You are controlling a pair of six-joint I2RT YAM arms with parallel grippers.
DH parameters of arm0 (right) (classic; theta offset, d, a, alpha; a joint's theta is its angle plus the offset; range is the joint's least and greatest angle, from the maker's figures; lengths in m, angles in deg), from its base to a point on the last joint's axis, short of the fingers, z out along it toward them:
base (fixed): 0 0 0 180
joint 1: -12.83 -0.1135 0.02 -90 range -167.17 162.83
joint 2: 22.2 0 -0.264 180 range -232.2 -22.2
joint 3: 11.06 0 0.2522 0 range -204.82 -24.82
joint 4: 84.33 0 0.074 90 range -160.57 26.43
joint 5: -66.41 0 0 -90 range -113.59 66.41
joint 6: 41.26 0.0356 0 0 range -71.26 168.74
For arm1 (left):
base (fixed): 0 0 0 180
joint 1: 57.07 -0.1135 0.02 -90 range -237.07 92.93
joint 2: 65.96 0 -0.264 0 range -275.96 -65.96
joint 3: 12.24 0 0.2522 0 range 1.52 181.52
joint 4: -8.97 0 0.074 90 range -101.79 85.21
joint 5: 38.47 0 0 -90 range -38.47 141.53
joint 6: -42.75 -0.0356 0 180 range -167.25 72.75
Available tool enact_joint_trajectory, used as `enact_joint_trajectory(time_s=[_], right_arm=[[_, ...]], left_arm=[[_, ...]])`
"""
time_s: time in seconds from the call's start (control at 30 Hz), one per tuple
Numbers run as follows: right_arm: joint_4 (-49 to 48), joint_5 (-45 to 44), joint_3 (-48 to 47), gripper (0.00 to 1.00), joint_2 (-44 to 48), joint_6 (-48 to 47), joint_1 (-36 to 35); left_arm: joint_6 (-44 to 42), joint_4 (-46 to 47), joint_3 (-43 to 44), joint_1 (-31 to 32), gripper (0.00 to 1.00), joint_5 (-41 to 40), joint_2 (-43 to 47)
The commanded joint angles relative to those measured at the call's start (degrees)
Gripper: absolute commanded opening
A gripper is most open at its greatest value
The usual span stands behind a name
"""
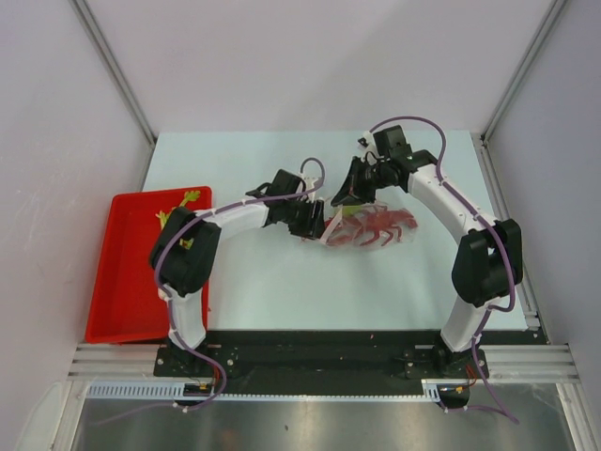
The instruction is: Open the zip-top bag and remove the fake food
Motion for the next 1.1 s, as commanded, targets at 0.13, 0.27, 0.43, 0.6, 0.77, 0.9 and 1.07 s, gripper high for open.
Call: enact_joint_trajectory(time_s=[0.13, 0.27, 0.43, 0.6, 0.77, 0.9, 1.07], right_arm=[[-1.2, 1.4, 0.4, 0.00, 2.4, 0.5, 0.7], [-1.0, 0.8, 0.4, 0.00, 2.4, -0.5, 0.8], [0.3, -1.9, 0.6, 0.00, 2.5, -2.6, 1.1], [2.5, -6.4, 0.7, 0.00, 3.0, -6.4, 1.5], [3.4, -11.9, 0.7, 0.00, 3.7, -9.1, 1.7], [5.0, -15.1, 0.7, 0.00, 4.2, -11.8, 1.5], [5.6, -15.7, 0.7, 0.00, 3.8, -13.1, 0.5]], left_arm=[[-0.9, 2.7, 1.8, 0.6, 0.21, 5.2, 0.7], [-1.4, 0.4, 3.6, 0.5, 0.00, 4.7, 1.5], [-2.0, -3.6, 7.3, 0.6, 0.00, 5.1, 3.8], [-1.5, -4.8, 7.3, 0.6, 0.00, 2.1, 10.1], [-0.4, -4.8, 6.0, 0.6, 0.00, 2.3, 14.5], [1.9, -3.4, 6.5, 0.6, 0.00, 3.9, 17.4], [2.7, -3.9, 10.5, 0.8, 0.00, 3.9, 17.4]])
